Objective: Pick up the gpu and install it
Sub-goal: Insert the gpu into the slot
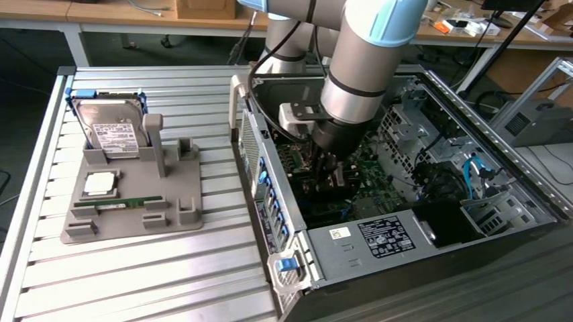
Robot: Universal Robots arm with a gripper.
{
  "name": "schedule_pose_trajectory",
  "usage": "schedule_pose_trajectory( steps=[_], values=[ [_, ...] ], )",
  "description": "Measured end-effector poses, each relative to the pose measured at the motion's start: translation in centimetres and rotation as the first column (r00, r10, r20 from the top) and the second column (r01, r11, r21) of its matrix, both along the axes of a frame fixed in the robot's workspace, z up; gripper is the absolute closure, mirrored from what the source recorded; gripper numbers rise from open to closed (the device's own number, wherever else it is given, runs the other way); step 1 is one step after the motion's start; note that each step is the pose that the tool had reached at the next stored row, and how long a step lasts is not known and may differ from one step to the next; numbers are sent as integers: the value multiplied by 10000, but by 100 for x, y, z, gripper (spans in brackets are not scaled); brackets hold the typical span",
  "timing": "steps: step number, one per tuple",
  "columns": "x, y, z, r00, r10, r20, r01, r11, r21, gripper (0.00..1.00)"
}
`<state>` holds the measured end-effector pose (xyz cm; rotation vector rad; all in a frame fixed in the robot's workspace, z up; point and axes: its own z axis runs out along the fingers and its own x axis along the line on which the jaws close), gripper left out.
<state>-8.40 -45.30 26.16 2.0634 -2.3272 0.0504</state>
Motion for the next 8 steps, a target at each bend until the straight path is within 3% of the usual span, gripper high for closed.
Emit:
schedule_pose_trajectory(
  steps=[8],
  values=[
    [-1, 8, 41, 9998, 220, 0, -220, 9998, 0, 73]
  ],
)
